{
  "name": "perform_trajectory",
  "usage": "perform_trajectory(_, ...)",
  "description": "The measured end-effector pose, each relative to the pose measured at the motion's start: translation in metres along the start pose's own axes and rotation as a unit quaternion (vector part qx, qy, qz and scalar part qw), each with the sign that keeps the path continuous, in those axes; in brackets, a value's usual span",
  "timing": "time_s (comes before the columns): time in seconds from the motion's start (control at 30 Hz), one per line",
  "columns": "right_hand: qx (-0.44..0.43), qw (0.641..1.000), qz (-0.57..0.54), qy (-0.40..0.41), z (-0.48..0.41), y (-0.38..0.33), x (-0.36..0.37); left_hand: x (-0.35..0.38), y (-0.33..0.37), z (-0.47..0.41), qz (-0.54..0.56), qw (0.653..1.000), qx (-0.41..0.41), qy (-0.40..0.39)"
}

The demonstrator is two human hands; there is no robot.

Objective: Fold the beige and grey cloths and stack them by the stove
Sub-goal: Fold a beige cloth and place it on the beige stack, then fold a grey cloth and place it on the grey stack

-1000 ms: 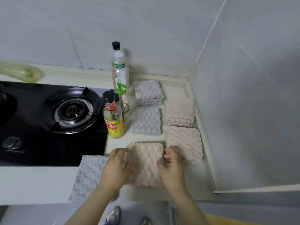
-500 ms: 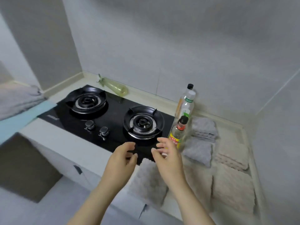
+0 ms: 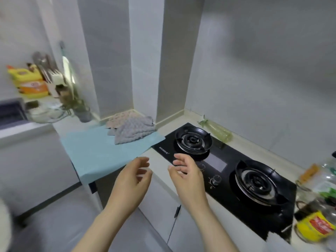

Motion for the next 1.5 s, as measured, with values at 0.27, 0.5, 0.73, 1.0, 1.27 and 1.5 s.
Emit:
perform_trajectory(0.27,-0.036,0.998,0.001,-0.045,-0.070,-0.042,0.103,-0.082,-0.042,-0.065,-0.015,0.999,-0.019,0.046)
perform_trajectory(0.5,-0.038,0.997,-0.025,-0.069,-0.149,-0.067,0.182,-0.144,-0.065,-0.147,-0.052,0.995,-0.017,0.079)
perform_trajectory(0.73,-0.027,0.997,-0.008,-0.072,-0.205,-0.087,0.254,-0.198,-0.108,-0.214,-0.031,0.996,-0.032,0.075)
perform_trajectory(1.0,0.017,1.000,-0.010,0.001,-0.249,-0.120,0.352,-0.282,-0.157,-0.304,-0.021,1.000,-0.004,0.005)
perform_trajectory(1.27,0.066,0.994,0.008,0.086,-0.281,-0.150,0.406,-0.323,-0.178,-0.387,-0.007,0.995,0.039,-0.090)
perform_trajectory(1.5,0.104,0.981,0.009,0.162,-0.334,-0.125,0.415,-0.299,-0.205,-0.456,-0.007,0.986,0.060,-0.156)
Point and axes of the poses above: each hand's wrist, its own z-axis away from the middle knuckle, its own x-axis out of the palm, y = z × x, the point moved 2 cm from there along -z, towards the middle knuckle, and after that the axes turned 12 degrees about z, right-handed, at the moved point
